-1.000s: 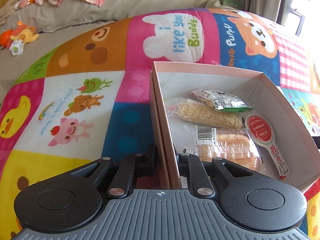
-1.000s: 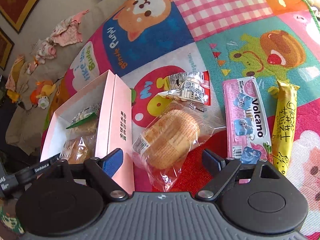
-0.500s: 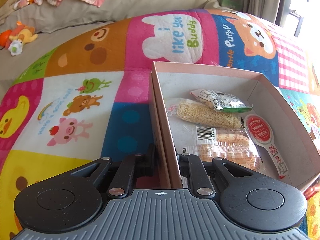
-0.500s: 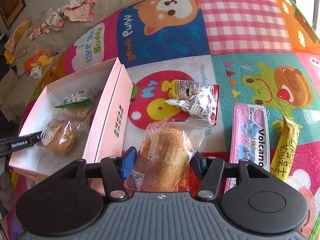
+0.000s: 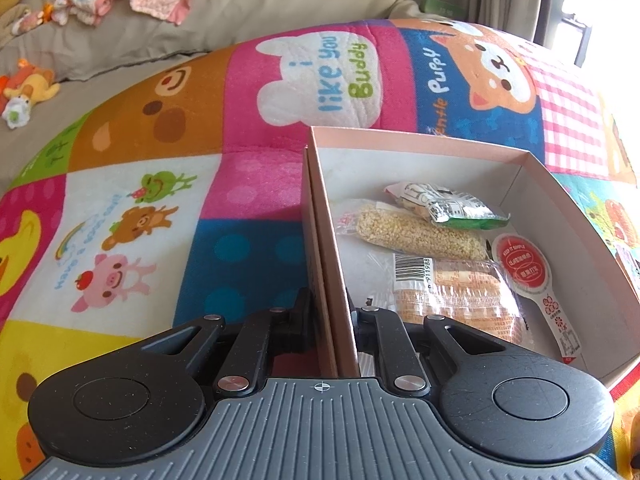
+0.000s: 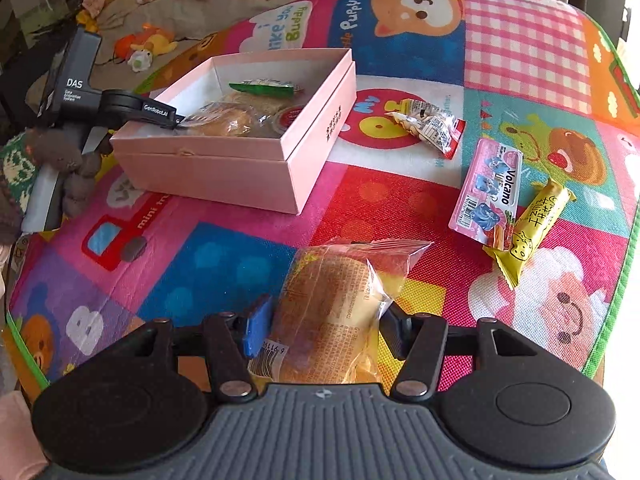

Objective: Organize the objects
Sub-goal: 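Carry the wrapped bun into the pink box and open the right gripper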

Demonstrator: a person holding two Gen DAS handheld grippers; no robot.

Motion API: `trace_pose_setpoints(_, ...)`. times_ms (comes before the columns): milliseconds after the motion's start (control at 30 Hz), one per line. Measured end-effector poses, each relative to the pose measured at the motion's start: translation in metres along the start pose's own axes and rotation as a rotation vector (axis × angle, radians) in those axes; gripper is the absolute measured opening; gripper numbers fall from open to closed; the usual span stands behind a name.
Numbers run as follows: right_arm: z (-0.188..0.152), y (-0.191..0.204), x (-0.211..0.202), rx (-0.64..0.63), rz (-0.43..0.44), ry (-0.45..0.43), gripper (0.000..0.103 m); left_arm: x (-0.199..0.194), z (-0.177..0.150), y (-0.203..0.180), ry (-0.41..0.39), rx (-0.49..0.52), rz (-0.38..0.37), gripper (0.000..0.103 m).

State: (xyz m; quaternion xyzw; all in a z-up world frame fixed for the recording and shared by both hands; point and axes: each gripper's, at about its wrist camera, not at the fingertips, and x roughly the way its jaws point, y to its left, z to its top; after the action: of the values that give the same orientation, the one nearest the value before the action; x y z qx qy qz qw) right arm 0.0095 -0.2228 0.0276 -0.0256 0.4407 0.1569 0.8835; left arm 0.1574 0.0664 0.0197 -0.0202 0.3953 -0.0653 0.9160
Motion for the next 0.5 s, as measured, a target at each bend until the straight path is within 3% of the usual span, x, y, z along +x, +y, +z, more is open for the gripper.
trace_pose_setpoints(200,-0.003,0.004,0.001,-0.007,-0.025,-0.006,0.064,-0.001,-0.001,0.0,0.001,0.001,-0.005,0.014)
trace_pose_setpoints(300,-0.002,0.006,0.004,-0.019,-0.052,-0.004,0.072,-0.001,-0.001,0.0,0.0,0.001,-0.003,0.014)
trace_pose_setpoints(433,-0.003,0.016,0.007,-0.086,-0.148,-0.021,0.086,-0.002,-0.002,0.002,-0.004,-0.002,-0.004,0.014)
trace_pose_setpoints(500,-0.003,0.021,0.005,-0.122,-0.195,-0.034,0.088,-0.002,-0.002,0.002,-0.004,-0.006,-0.005,0.014)
